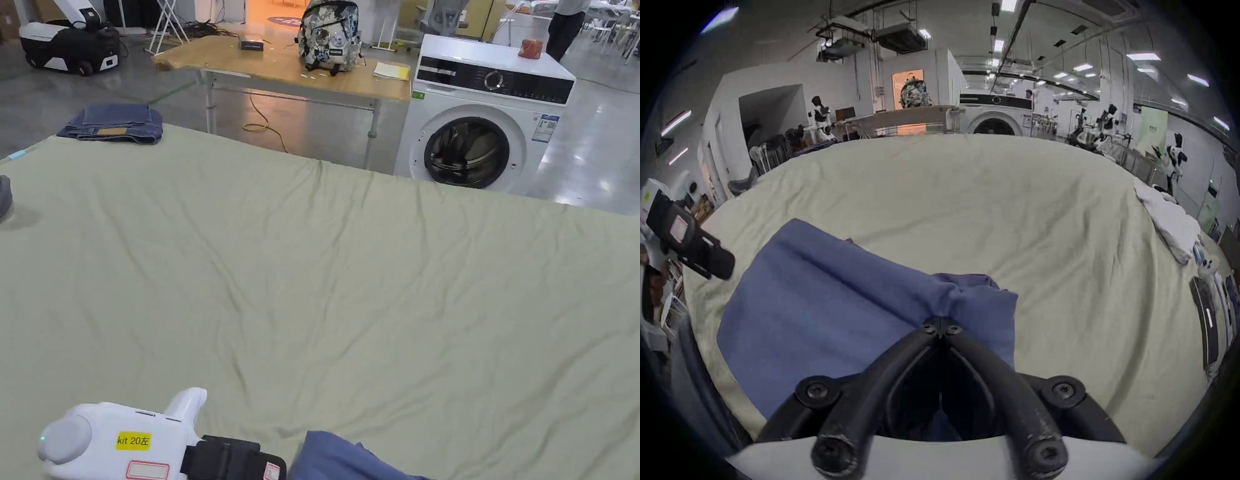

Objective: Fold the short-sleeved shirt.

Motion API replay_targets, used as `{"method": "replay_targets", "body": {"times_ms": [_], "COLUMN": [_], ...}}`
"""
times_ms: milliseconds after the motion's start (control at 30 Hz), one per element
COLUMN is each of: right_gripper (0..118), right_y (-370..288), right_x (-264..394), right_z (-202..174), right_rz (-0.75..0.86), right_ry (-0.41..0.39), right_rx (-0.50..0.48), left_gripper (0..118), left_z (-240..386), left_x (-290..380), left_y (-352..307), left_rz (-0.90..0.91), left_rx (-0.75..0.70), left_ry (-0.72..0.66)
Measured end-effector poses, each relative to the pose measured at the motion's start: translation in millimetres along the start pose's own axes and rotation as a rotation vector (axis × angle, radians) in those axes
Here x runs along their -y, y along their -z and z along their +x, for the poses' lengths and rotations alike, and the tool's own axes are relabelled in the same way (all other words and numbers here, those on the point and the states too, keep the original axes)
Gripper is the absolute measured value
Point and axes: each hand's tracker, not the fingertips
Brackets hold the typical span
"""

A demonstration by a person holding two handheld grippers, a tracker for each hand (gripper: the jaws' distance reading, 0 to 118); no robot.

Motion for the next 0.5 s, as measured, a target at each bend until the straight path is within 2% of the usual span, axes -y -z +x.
{"method": "replay_targets", "body": {"times_ms": [133,233,333,367,400,433,467,500], "right_gripper": [0,0,0,0,0,0,0,0], "right_y": [0,0,-1,-1,-1,-1,-1,-1], "right_x": [1,1,1,1,1,1,1,1], "right_z": [1,1,1,1,1,1,1,1], "right_rz": [0.004,0.004,0.004,0.004,0.005,0.005,0.006,0.006], "right_ry": [0.011,0.020,0.024,0.023,0.023,0.022,0.023,0.027], "right_rx": [-0.004,-0.004,-0.005,-0.005,-0.005,-0.004,-0.004,-0.003], "left_gripper": [94,94,93,88,77,63,43,43], "left_z": [-39,-53,-59,-45,-41,-37,-34,-44], "left_x": [-1,-1,1,4,7,7,9,2], "left_y": [30,55,71,78,86,92,95,102], "left_rz": [-0.015,-0.037,-0.057,-0.081,-0.086,-0.089,-0.088,-0.087], "left_rx": [0.107,0.129,0.297,0.313,0.313,0.294,0.263,0.211], "left_ry": [-0.162,-0.194,-0.251,-0.267,-0.265,-0.236,-0.206,-0.183]}}
